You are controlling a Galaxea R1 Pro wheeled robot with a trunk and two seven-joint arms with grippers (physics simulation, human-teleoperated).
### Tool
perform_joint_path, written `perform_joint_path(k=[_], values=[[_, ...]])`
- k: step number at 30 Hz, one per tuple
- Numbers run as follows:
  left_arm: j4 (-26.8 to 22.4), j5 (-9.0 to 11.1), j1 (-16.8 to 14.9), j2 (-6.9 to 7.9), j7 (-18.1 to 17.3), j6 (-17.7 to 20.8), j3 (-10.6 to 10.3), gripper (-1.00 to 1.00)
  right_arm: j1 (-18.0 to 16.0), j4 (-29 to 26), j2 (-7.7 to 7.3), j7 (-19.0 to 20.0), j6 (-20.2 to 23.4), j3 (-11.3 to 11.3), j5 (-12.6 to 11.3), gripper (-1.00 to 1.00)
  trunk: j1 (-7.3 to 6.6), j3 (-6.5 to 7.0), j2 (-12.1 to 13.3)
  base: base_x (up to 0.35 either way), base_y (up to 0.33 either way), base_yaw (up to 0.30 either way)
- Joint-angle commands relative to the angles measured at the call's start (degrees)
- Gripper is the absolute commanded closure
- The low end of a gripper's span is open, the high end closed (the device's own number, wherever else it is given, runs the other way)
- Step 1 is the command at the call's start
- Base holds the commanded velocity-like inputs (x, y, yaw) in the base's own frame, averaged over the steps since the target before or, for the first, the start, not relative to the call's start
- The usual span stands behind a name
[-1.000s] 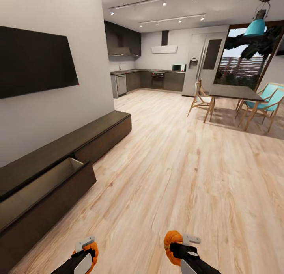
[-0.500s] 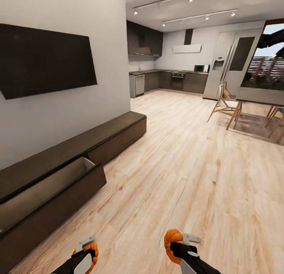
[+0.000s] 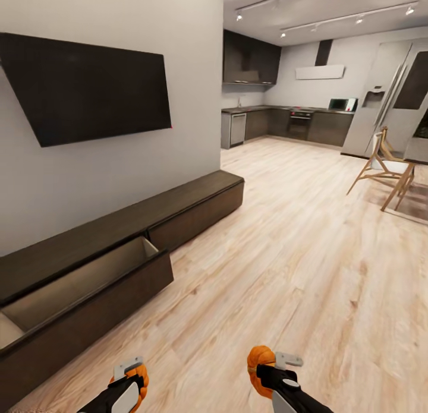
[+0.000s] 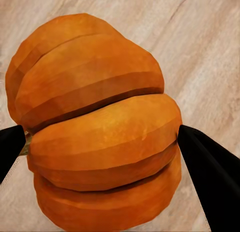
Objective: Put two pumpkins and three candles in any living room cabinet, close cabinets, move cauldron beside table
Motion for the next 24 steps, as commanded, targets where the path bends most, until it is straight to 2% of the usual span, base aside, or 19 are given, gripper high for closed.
perform_joint_path(k=[1, 9, 14, 17, 24], values=[[-0.2, 0.2, 0.0, 0.04, 0.5, 0.4, -0.5, 1.0, -0.1, -0.1, -0.03, -0.3, -0.2, 0.5, -0.4, 1.0, 0.02, -0.05, 0.0, 0.252, -0.186, 0.29], [-0.2, 0.2, 0.0, 0.03, 0.5, 0.0, -0.5, 1.0, -0.1, -0.1, 0.05, -0.3, -0.2, 0.6, -0.4, 1.0, 0.02, -0.05, 0.0, 0.185, -0.16, 0.29], [-0.2, 0.2, 0.0, -0.04, 0.5, -1.1, -0.5, 1.0, -0.1, -0.1, 0.06, -0.3, -0.3, 0.6, -0.4, 1.0, 0.02, -0.05, 0.0, 0.019, -0.018, 0.29], [-0.2, 0.1, 0.0, -0.89, 0.6, -1.4, -0.5, 1.0, -0.1, -0.1, 0.11, -0.3, -0.2, 0.6, -0.4, 1.0, 0.02, -0.05, 0.0, 0.002, -0.002, 0.29], [0.1, 0.2, 0.0, -1.17, 0.6, -3.2, -0.5, 1.0, -0.1, -0.1, 0.09, -0.3, -0.3, 0.6, -0.4, 1.0, 0.02, -0.05, 0.0, 0.0, 0.0, 0.29]])
